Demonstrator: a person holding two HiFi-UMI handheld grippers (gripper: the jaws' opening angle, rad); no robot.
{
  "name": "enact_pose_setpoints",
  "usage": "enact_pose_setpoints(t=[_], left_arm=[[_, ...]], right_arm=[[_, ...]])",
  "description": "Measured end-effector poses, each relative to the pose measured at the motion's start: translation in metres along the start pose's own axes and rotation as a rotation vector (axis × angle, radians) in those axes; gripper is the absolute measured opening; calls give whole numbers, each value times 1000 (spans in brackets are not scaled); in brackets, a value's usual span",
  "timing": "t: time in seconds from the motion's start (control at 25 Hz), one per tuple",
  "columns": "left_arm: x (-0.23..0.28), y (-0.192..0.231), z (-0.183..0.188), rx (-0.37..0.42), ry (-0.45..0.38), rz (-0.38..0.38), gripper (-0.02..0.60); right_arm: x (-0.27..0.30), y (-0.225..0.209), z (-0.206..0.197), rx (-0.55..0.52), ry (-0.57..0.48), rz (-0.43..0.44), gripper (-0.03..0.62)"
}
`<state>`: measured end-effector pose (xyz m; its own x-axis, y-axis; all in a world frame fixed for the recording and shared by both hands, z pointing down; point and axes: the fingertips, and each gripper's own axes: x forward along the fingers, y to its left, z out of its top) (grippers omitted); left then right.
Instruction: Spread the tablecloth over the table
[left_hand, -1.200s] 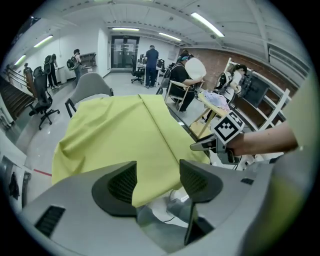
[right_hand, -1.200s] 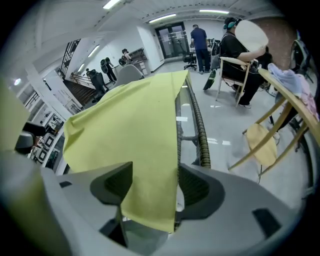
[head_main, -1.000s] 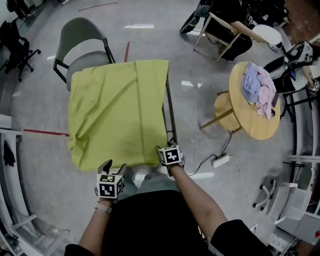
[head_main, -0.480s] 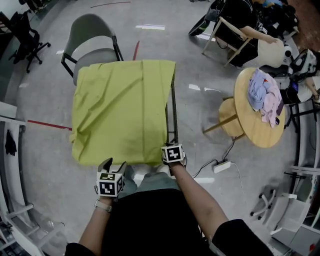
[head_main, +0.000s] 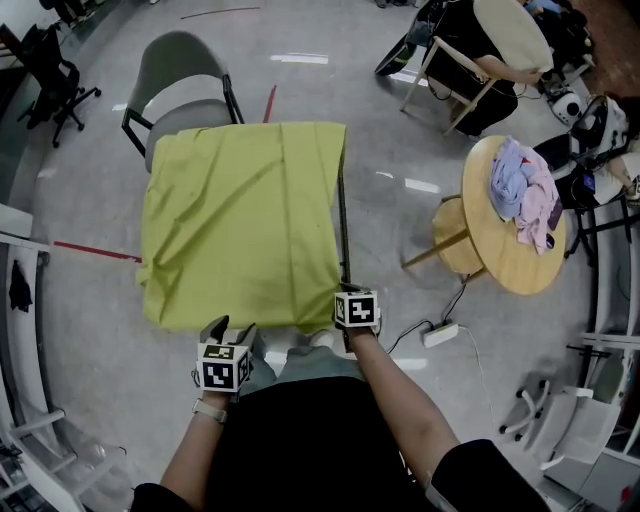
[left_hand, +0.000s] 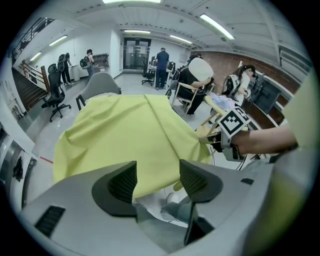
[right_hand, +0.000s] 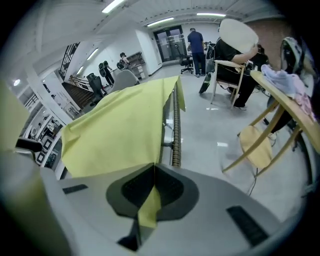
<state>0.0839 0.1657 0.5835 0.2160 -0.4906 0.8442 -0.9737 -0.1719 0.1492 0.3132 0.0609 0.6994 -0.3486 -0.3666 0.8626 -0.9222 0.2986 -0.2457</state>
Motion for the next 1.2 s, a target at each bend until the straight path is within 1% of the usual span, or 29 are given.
enact_pose_setpoints(t=[0.08,0.44,0.72,0.96,1.2], left_arm=[[2,-4,1,8,1,-6,267],[7,-20,4,40,10,-30,267],[11,-30,4,46,17,-33,267],[14,-38,5,50,17,-26,267],[18,-38,7,48,20,-21,267]], right_arm=[[-5,-11,0,15,-10,-12,14],[-40,-91,11,119,-78,-152,14],[-57,-145,21,137,-100,-222,14],[-64,-181,20,116,-88,-259,14],[-67,-214,13,148,-75,-299,14]])
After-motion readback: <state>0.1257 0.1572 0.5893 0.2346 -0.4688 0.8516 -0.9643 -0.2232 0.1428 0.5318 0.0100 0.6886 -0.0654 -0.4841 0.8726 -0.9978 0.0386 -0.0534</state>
